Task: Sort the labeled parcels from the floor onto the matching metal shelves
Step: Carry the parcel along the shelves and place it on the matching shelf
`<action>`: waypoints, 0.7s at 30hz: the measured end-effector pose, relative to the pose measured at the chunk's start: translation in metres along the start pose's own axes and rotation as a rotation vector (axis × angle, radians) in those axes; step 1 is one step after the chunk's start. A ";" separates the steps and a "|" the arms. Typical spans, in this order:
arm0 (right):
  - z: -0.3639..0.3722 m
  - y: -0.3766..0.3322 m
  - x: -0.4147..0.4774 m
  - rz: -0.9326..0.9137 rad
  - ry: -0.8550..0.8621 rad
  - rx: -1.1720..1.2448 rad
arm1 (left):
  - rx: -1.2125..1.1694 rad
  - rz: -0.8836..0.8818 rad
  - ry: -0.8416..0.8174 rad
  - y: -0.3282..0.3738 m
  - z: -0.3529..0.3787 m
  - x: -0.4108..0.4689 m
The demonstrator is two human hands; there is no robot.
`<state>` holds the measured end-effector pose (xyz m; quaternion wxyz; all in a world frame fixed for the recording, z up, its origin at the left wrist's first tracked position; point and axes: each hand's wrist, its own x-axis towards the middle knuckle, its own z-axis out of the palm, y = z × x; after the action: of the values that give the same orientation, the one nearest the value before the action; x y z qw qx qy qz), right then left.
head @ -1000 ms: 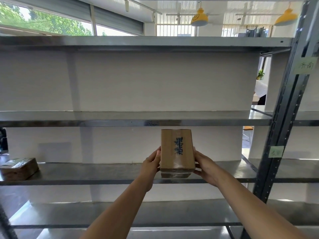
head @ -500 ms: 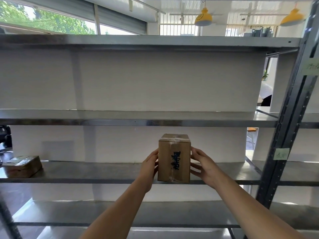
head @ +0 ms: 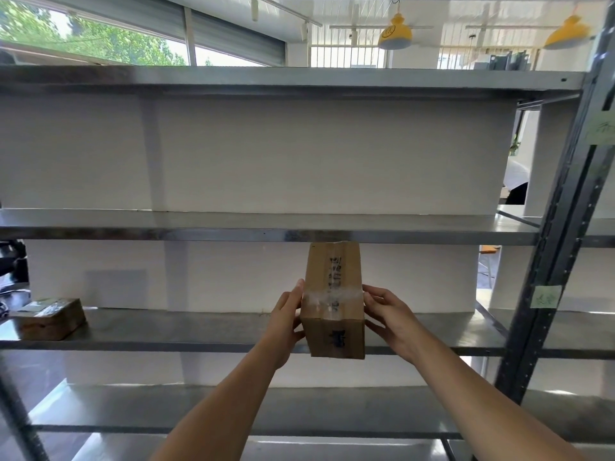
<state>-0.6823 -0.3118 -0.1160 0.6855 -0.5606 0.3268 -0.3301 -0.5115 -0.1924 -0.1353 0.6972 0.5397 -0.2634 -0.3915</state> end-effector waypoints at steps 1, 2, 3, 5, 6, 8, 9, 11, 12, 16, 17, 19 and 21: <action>0.001 0.000 -0.001 -0.014 -0.008 -0.002 | -0.006 -0.004 0.001 0.000 0.000 0.000; 0.003 -0.001 -0.003 -0.029 -0.014 -0.006 | -0.013 -0.005 0.003 -0.001 -0.001 -0.001; 0.005 -0.002 -0.004 -0.044 -0.017 -0.012 | -0.028 -0.004 0.002 -0.003 -0.002 -0.001; 0.007 -0.002 -0.005 -0.083 -0.010 -0.033 | -0.078 -0.005 -0.010 -0.006 -0.004 -0.001; 0.007 -0.002 -0.005 -0.107 0.003 -0.048 | -0.103 -0.004 -0.010 -0.008 -0.004 -0.002; 0.007 -0.001 -0.005 -0.151 0.020 -0.078 | -0.146 -0.004 0.004 -0.010 -0.004 -0.001; 0.007 0.000 -0.005 -0.158 0.025 -0.083 | -0.168 -0.007 0.013 -0.011 -0.003 0.000; 0.006 -0.002 -0.007 -0.149 0.033 -0.084 | -0.200 -0.017 0.025 -0.014 -0.003 0.001; 0.006 -0.003 -0.007 -0.139 0.039 -0.086 | -0.213 -0.024 0.031 -0.015 -0.003 0.002; 0.006 -0.005 -0.007 -0.152 0.098 -0.134 | -0.248 -0.047 0.040 -0.018 0.000 0.002; 0.007 -0.005 -0.007 -0.154 0.123 -0.144 | -0.251 -0.052 0.035 -0.018 0.001 0.002; 0.007 -0.005 -0.005 -0.134 0.162 -0.141 | -0.269 -0.066 0.022 -0.020 0.002 0.002; 0.007 -0.004 -0.002 -0.092 0.212 -0.168 | -0.304 -0.082 0.015 -0.020 0.002 0.002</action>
<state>-0.6784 -0.3072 -0.1111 0.5820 -0.5923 0.3980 -0.3900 -0.5172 -0.1979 -0.1545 0.7563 0.4411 -0.1737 -0.4508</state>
